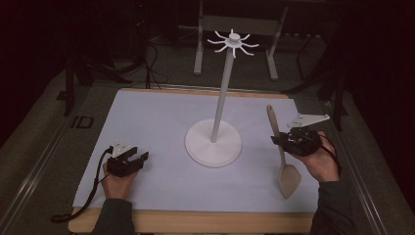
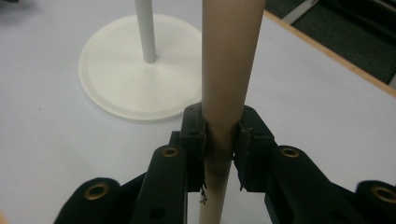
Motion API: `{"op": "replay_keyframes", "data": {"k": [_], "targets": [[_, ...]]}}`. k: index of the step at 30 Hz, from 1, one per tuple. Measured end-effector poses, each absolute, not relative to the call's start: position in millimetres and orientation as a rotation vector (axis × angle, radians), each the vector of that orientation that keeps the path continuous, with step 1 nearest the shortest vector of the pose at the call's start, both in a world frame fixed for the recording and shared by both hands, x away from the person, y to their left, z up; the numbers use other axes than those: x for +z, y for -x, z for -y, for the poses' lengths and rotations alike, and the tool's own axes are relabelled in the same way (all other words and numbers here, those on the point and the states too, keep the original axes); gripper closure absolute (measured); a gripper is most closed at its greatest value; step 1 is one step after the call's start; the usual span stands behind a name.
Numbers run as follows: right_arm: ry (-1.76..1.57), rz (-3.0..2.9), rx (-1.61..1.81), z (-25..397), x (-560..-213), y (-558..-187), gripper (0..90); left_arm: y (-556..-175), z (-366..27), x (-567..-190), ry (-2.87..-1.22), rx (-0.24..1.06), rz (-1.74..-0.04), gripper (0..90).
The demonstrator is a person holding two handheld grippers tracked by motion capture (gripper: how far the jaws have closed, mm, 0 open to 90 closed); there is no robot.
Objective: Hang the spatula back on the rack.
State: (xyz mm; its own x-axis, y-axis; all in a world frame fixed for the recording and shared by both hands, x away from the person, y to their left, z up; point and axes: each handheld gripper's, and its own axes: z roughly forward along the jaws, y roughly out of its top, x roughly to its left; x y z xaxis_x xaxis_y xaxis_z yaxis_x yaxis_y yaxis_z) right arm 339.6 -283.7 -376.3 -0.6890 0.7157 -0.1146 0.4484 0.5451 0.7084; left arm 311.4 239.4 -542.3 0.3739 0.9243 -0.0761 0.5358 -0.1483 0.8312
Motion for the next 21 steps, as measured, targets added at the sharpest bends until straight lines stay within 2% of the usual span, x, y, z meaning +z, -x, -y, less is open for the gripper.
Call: {"op": "replay_keyframes", "data": {"k": [21], "targets": [[-0.921, -2.308, 1.052, 282.4, -357.3, -336.4, 75.2, -311.2, -239.3, -542.3, -1.812, 0.595, -1.277, 47.4]]}}
